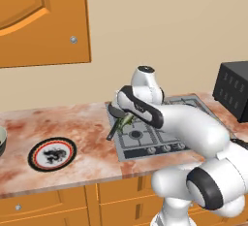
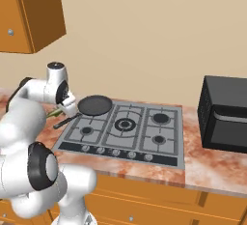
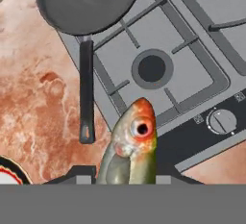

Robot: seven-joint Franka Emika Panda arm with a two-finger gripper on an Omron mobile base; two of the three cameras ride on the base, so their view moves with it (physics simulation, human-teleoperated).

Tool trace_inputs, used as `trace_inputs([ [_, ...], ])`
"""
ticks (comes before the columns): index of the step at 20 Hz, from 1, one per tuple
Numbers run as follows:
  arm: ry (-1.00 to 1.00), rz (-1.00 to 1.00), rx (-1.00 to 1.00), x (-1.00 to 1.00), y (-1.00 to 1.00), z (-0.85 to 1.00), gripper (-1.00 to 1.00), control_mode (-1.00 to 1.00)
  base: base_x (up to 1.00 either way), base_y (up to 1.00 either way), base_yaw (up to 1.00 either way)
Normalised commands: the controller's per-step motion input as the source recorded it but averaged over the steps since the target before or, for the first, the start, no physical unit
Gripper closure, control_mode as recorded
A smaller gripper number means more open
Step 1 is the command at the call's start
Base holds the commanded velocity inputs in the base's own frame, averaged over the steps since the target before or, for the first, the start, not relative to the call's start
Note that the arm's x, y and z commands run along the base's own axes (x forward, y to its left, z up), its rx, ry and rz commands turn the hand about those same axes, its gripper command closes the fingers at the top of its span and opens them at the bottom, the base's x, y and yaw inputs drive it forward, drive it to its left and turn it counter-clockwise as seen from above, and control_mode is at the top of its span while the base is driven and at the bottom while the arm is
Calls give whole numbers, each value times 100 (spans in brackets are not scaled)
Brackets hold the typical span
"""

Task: Place the fish on the plate and place the carrot on the same plate.

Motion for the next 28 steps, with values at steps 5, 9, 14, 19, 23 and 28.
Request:
trace_inputs([
  [5,0,31,-9,-87,94,16,100,-100,0,0,0],
  [9,0,15,-8,-22,74,20,100,-100,0,0,0],
  [14,-8,8,0,11,50,0,100,-100,0,0,0],
  [19,-1,0,-1,19,56,-12,100,-100,0,0,0],
  [23,19,0,-8,16,47,-19,100,-100,0,0,0],
  [28,30,0,-5,9,20,-6,100,-100,0,0,0],
])
